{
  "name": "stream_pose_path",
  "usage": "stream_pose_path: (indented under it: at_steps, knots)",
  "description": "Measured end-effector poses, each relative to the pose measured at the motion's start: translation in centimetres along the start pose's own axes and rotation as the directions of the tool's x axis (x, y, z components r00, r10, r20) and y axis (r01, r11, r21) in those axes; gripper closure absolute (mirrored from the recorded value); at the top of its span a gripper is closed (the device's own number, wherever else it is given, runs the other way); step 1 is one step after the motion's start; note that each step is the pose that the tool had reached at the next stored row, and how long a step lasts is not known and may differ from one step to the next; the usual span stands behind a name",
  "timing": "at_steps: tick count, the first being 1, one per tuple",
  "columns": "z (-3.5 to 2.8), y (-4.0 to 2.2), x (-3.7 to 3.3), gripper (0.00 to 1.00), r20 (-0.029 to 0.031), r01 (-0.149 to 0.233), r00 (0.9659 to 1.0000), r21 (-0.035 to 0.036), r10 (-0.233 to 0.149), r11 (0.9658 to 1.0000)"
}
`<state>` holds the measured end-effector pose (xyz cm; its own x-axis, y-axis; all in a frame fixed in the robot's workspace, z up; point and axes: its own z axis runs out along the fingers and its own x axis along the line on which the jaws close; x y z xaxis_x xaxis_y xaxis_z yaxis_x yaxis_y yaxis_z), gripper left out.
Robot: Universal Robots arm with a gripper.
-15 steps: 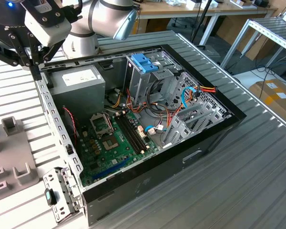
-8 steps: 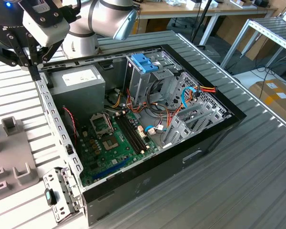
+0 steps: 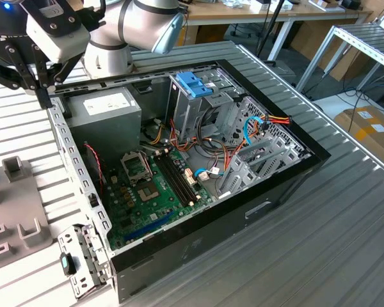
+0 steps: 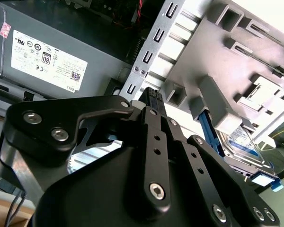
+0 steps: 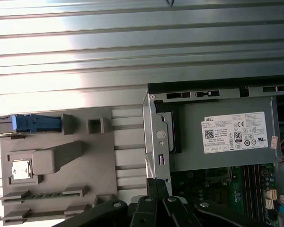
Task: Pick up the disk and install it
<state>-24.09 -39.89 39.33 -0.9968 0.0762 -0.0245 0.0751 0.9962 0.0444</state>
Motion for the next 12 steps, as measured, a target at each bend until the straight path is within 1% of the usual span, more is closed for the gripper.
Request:
stream_pose_path:
  at_steps: [12]
  knots:
    - [-0.01, -0.03, 0.46, 0.89, 0.0, 0.0, 1.0, 0.0, 0.0, 1.0]
